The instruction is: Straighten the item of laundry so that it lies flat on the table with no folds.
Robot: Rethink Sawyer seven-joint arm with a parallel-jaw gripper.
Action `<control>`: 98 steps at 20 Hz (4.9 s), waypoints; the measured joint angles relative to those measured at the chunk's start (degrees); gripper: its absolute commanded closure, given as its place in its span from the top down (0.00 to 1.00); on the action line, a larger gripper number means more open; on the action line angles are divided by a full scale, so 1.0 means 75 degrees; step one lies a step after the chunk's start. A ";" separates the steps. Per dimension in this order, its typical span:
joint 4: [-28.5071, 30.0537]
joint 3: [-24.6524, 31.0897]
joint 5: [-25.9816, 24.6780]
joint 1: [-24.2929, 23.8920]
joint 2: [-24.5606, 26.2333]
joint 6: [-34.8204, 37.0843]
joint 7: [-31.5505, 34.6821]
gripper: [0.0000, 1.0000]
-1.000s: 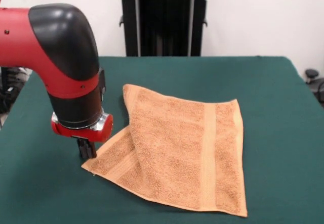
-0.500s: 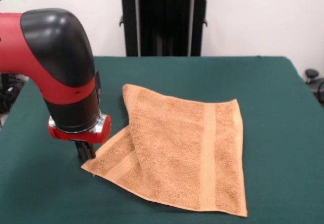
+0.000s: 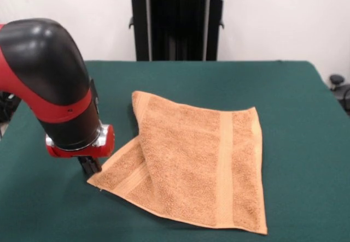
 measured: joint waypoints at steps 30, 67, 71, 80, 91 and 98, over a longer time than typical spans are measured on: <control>0.1012 -0.1531 0.0419 0.1144 -0.2100 -0.0597 -0.0079 1.00; 0.1466 -0.3599 0.1334 0.2331 -0.0755 -0.5229 0.0081 1.00; 0.1430 -0.3674 0.1520 0.2331 -0.0708 -0.5373 0.0082 1.00; 0.1271 -0.3714 0.1805 0.2365 -0.0582 -0.5414 0.0082 0.00; 0.1259 -0.3714 0.1842 0.2359 -0.0573 -0.5410 0.0082 0.00; 0.1256 -0.3337 0.1848 0.2034 -0.0580 -0.5278 0.0082 0.00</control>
